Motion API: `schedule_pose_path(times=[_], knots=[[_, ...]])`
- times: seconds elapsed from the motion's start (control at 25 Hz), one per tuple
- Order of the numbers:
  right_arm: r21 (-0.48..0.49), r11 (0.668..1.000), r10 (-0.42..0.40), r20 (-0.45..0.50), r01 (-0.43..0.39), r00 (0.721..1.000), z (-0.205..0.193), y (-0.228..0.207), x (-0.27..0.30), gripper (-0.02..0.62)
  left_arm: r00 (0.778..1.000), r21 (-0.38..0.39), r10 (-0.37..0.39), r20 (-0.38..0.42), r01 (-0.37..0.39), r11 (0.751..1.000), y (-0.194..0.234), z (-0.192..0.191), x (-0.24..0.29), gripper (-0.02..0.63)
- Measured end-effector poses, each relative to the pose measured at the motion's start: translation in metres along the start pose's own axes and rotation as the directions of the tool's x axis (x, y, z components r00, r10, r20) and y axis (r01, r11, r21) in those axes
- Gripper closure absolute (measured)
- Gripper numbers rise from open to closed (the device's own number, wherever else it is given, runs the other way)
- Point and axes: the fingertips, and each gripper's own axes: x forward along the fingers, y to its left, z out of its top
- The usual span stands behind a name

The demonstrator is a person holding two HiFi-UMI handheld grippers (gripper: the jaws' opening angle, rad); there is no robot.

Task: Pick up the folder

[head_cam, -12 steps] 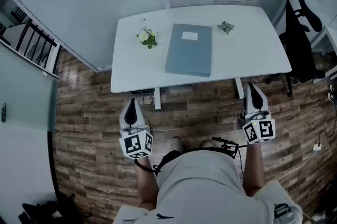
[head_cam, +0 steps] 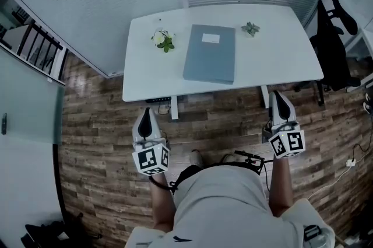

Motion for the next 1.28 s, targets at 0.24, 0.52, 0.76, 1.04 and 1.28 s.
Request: schedule_pose_path(times=[0.24,0.52,0.76,1.04,1.28], knots=[[-0.002,1.0,0.0,-0.006,0.0,1.0,-0.003,0.0,0.003,0.594,1.0,0.002,-0.001,-0.006,0.001,1.0,0.001,-0.002,0.002,0.6],[-0.005,1.0,-0.008,-0.015,0.008,1.0,-0.005,0.001,0.006,0.594,1.0,0.0,0.0,-0.007,0.0,1.0,0.004,-0.004,0.003,0.6],[-0.008,1.0,-0.011,-0.018,0.011,1.0,-0.006,0.005,0.008,0.594,1.0,-0.003,0.001,-0.009,-0.001,1.0,0.009,-0.006,0.004,0.6],[-0.009,1.0,-0.022,-0.026,0.022,0.999,-0.01,0.013,0.015,0.594,1.0,-0.003,-0.01,-0.015,0.01,1.0,0.019,-0.008,0.011,0.6],[-0.013,0.999,-0.041,-0.034,0.041,0.999,-0.017,0.023,0.034,0.594,0.999,-0.002,-0.029,-0.02,0.029,1.0,0.037,-0.009,0.031,0.6]])
